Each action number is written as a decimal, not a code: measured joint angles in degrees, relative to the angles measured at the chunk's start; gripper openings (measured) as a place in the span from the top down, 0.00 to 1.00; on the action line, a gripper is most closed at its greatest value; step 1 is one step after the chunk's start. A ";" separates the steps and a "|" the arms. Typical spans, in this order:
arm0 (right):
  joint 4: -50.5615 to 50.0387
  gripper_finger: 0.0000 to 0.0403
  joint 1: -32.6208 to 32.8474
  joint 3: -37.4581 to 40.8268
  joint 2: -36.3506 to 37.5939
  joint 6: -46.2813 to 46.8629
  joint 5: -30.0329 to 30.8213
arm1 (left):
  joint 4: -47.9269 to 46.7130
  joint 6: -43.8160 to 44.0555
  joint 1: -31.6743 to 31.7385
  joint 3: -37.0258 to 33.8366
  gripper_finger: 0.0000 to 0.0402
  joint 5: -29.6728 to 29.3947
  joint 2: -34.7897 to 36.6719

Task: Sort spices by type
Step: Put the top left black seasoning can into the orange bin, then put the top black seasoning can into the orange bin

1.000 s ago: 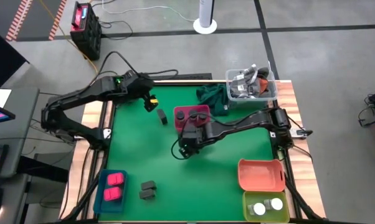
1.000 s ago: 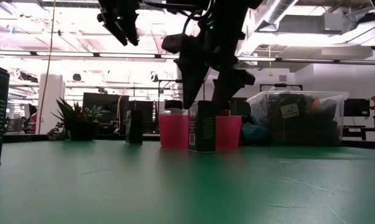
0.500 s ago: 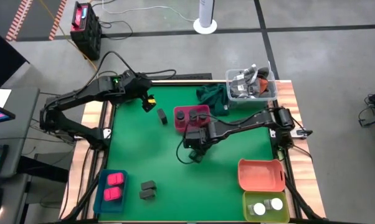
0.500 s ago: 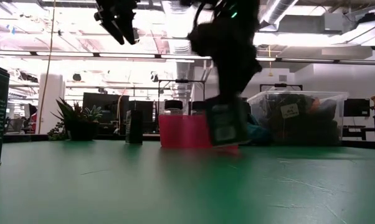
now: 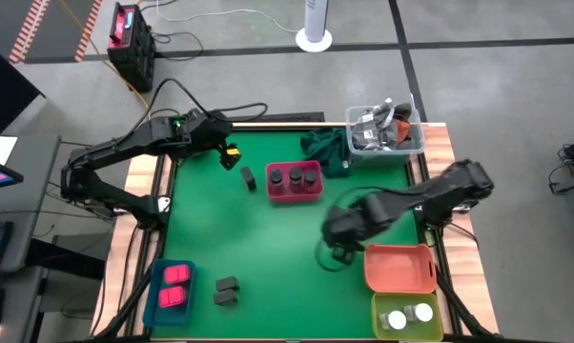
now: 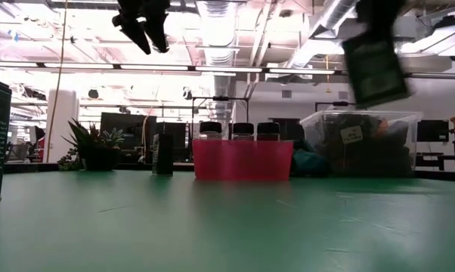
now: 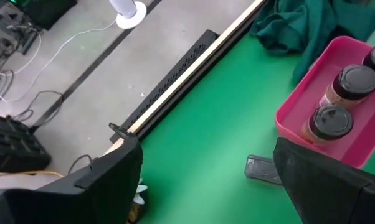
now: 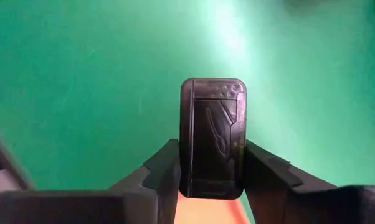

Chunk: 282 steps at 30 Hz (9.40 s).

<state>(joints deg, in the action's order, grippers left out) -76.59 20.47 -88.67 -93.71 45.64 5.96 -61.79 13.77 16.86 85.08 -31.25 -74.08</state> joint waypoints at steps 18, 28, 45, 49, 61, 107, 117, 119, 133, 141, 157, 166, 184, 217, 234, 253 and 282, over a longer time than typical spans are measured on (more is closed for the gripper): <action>3.16 0.58 23.95 19.05 15.68 53.10 1.52 | 10.27 6.16 -2.13 0.00 0.13 0.28 -0.04; 12.23 0.50 29.61 30.38 15.67 72.84 1.23 | 13.13 2.39 -4.24 0.00 0.13 0.89 -0.07; 15.61 0.36 28.06 31.36 20.49 72.87 1.45 | 14.18 -30.57 4.90 -13.53 0.16 36.44 -1.71; 12.10 0.36 27.10 28.55 21.92 71.03 1.56 | 11.01 -39.20 6.57 -13.44 0.18 40.80 -5.89; 4.80 0.36 20.26 20.46 22.25 58.40 5.06 | 8.58 -54.84 5.90 -13.46 0.18 33.06 -15.85; 9.27 0.37 13.93 20.44 24.87 42.79 9.14 | 5.77 -63.17 7.54 -13.45 0.68 29.37 -22.61; 7.73 0.37 10.46 20.44 26.36 37.31 9.57 | 2.65 -45.84 0.20 -13.46 0.64 38.39 -22.61; 7.78 0.37 9.47 20.44 26.36 35.69 9.81 | 3.00 -42.48 -2.71 -13.46 0.64 38.49 -22.62; 7.74 0.37 6.17 20.44 26.36 22.00 9.75 | 23.97 -16.53 -22.12 -13.57 0.64 29.84 -22.77; 9.76 0.37 6.16 20.44 26.34 17.62 9.68 | 29.52 -10.66 -25.55 -13.57 0.61 23.01 -22.77; 20.64 0.31 5.65 20.44 22.93 7.92 9.20 | 25.67 -6.64 -25.83 -9.20 0.39 15.82 -21.28; 36.20 0.26 -0.61 20.46 11.87 -10.14 8.77 | 27.04 -2.70 -22.48 -17.14 0.43 10.69 -7.84; 49.15 0.26 -13.26 6.33 -10.12 -37.65 -6.11 | 22.21 11.78 -17.86 -29.14 0.45 0.74 18.72; 38.71 0.42 -15.83 -2.07 -21.86 -45.02 -7.74 | 12.78 11.75 -17.79 -29.14 0.45 -1.28 25.24; 33.28 0.55 -16.76 -2.05 -20.50 -41.28 -10.19 | 12.71 11.39 -17.77 -29.14 0.45 -3.06 25.24; 4.67 0.59 -13.13 -2.09 -2.10 -22.14 -5.77 | 21.65 9.19 -17.75 -29.11 0.45 -15.51 23.65; -13.45 0.58 26.16 3.27 4.87 59.23 3.23 | 48.20 -0.02 -10.58 -26.62 0.45 2.63 6.99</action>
<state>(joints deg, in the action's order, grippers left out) -90.04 46.63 -85.39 -88.84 104.87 9.18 -13.60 13.76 6.28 58.46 -28.62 -67.10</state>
